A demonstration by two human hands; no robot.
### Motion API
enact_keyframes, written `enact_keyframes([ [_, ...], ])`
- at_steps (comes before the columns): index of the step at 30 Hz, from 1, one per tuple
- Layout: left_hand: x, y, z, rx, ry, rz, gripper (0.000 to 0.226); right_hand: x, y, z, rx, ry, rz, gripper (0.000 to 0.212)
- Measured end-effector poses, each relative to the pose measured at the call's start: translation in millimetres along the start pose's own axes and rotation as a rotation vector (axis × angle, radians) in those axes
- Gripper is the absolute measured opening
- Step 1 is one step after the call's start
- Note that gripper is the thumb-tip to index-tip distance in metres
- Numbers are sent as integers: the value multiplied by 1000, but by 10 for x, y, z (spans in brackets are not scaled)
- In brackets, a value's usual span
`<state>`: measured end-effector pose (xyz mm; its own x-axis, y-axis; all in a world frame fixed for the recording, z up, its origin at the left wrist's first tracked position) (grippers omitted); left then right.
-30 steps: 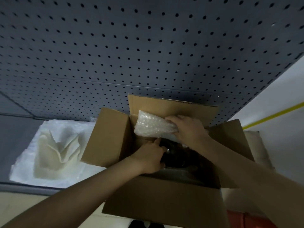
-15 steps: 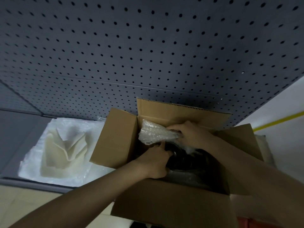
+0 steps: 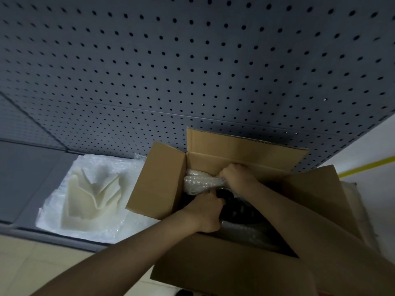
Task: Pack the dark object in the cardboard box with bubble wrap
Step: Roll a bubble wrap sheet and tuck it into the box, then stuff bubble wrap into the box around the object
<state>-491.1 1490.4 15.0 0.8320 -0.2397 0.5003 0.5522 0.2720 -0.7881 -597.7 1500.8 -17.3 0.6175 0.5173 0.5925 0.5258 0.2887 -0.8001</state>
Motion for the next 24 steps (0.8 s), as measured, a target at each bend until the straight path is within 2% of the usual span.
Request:
enact_keyframes([
  [2,11,14,38,-26,-6,-6,46,35,-16,-34,75,-1,22,14],
  [3,17,14,60,-37,-6,-5,46,84,-29,-61,137,-31,37,18],
  [6,26,26,104,-47,1,9,47,268,15,-119,284,-171,120,47],
  [9,50,42,143,-88,3,20,51,478,14,-53,134,-240,193,62],
  [12,28,83,142,-94,-5,8,58,666,-93,9,152,-243,241,60],
  [16,35,-25,34,135,-7,20,56,919,-276,118,180,-154,326,24],
  [17,50,-79,-18,213,-25,30,56,980,-296,139,161,-154,334,21],
  [20,155,-218,-166,365,-86,107,52,1148,-374,79,118,-208,388,23],
  [24,477,-461,-305,423,-78,293,34,1314,-520,-184,-20,-304,519,20],
])
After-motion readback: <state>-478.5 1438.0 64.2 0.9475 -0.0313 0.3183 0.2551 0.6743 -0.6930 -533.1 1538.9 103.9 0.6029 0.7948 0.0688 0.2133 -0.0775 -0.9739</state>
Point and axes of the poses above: each hand's wrist, its own x-axis away from the middle knuckle, its own y-axis out of the palm, z = x × y, the point moved 10 cm from there along -x, towards the middle knuckle, and after that the axes turned 2 degrees about -z, right-handed, at the moved point
